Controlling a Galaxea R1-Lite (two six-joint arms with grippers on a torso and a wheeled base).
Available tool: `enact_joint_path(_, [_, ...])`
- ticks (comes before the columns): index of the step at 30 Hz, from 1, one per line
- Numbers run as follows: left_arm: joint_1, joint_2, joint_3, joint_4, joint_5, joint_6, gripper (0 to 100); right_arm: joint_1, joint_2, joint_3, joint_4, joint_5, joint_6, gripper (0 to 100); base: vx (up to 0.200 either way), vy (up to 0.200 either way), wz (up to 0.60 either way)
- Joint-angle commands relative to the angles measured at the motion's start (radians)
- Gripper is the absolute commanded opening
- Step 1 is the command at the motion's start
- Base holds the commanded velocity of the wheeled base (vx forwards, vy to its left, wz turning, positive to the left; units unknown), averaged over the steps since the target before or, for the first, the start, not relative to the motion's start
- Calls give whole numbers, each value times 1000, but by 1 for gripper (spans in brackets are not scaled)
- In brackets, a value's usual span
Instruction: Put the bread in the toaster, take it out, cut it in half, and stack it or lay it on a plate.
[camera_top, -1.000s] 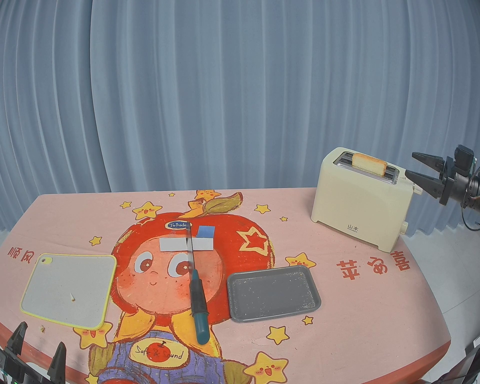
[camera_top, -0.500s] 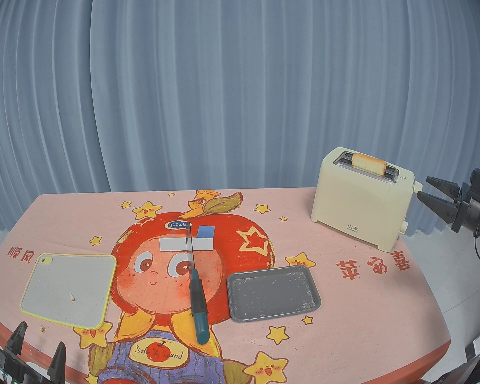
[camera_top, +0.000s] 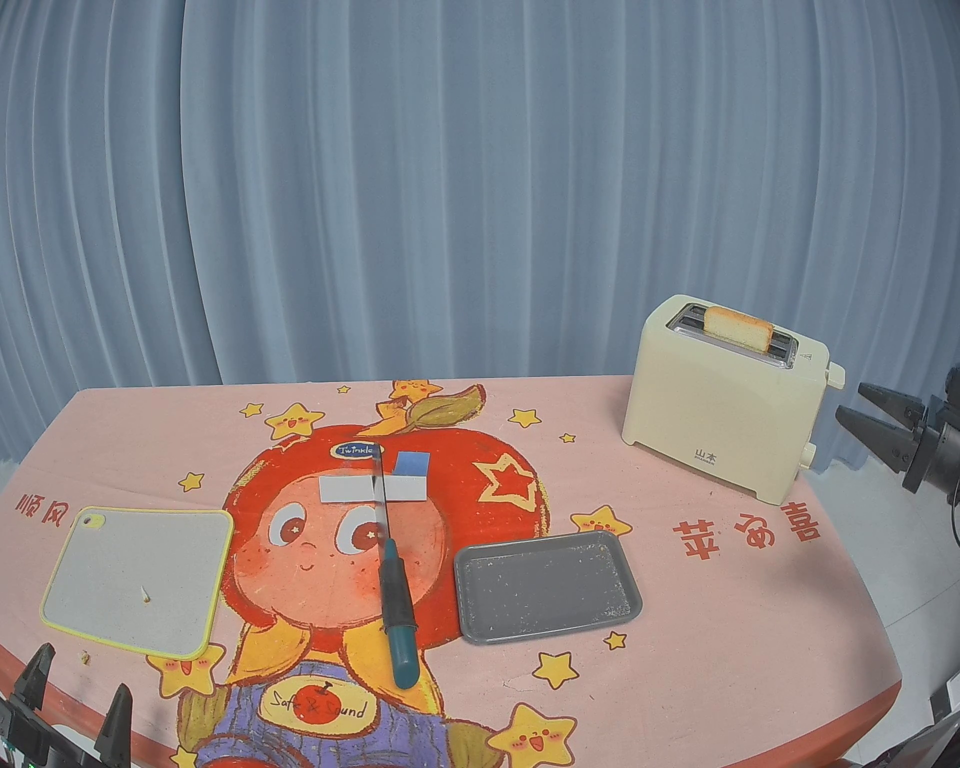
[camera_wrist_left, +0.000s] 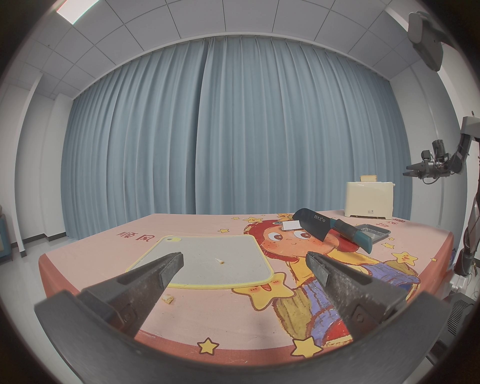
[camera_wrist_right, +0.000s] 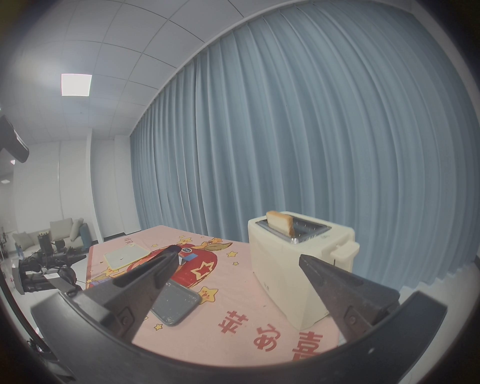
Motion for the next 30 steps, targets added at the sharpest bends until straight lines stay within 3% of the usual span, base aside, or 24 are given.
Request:
enact_joint_path(1, [0, 1, 16, 0, 0, 0, 100, 33, -11, 28, -3, -23, 8, 0, 0, 0, 0])
enact_joint_path(3, [0, 1, 16, 0, 0, 0, 100, 45, -14, 29, -1, -63, 10, 0, 0, 0, 0])
enact_joint_path(16, [0, 1, 16, 0, 0, 0, 100, 30, 14, 80, -1, -79, 7, 0, 0, 0, 0])
enact_joint_path(22, [0, 1, 16, 0, 0, 0, 100, 7, 90, 106, -6, -112, -5, 0, 0, 0, 0])
enact_joint_path(30, [0, 1, 16, 0, 0, 0, 100, -33, 150, 104, -3, -117, -16, 0, 0, 0, 0])
